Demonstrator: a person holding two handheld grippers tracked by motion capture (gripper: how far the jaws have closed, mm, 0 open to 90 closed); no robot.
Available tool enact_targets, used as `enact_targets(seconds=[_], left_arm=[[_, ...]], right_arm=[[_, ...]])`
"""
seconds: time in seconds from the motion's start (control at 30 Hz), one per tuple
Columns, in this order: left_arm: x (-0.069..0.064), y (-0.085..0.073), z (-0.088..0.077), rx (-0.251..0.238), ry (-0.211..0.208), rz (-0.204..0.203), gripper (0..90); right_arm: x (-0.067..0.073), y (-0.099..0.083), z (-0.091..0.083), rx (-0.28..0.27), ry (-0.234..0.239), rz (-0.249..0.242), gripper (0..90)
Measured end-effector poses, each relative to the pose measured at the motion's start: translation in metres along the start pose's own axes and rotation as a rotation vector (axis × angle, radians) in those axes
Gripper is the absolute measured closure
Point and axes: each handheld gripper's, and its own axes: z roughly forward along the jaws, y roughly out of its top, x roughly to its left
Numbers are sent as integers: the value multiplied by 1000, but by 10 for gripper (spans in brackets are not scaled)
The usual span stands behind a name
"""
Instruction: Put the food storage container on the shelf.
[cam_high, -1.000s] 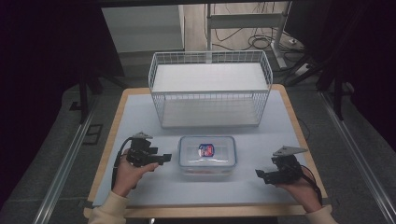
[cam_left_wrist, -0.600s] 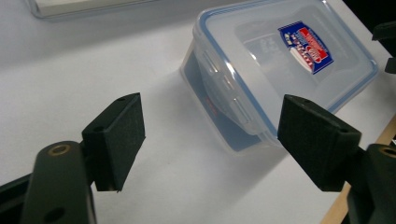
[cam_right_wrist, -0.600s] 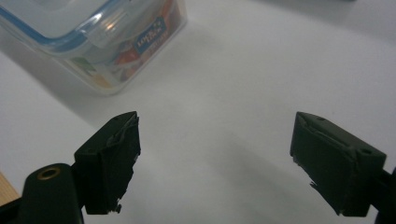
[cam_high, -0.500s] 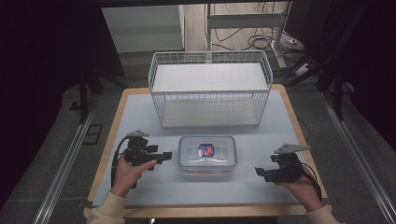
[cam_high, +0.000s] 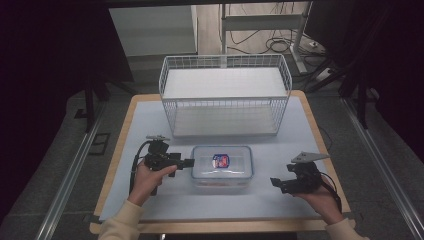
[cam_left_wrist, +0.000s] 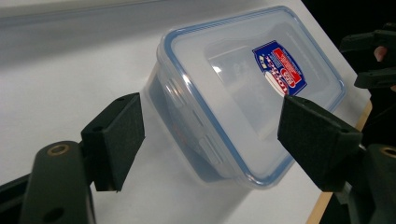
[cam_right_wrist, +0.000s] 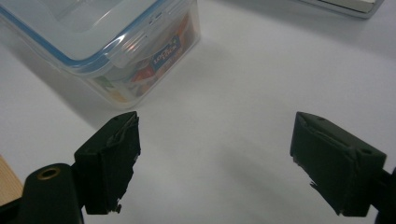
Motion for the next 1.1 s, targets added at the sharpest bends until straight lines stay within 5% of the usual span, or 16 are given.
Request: enact_targets(seconds=[0.43,0.53,0.67,0.87,1.1], left_arm=[[8,-1,30,78,-57,-47,251],[12,-1,35,81,-112,-70,247],[18,-2,36,83,-161,-102,281],[25,-3,31,66,-181,-125,386],[32,-5,34,66,-227,-163,382]], right_arm=[[0,-1,2,4,4,-7,158],[2,0,3,6,5,-5,158],[4,2,5,8,7,-8,158],[9,11,13,11,21,-25,158],[12,33,22,-22,77,-6,158]])
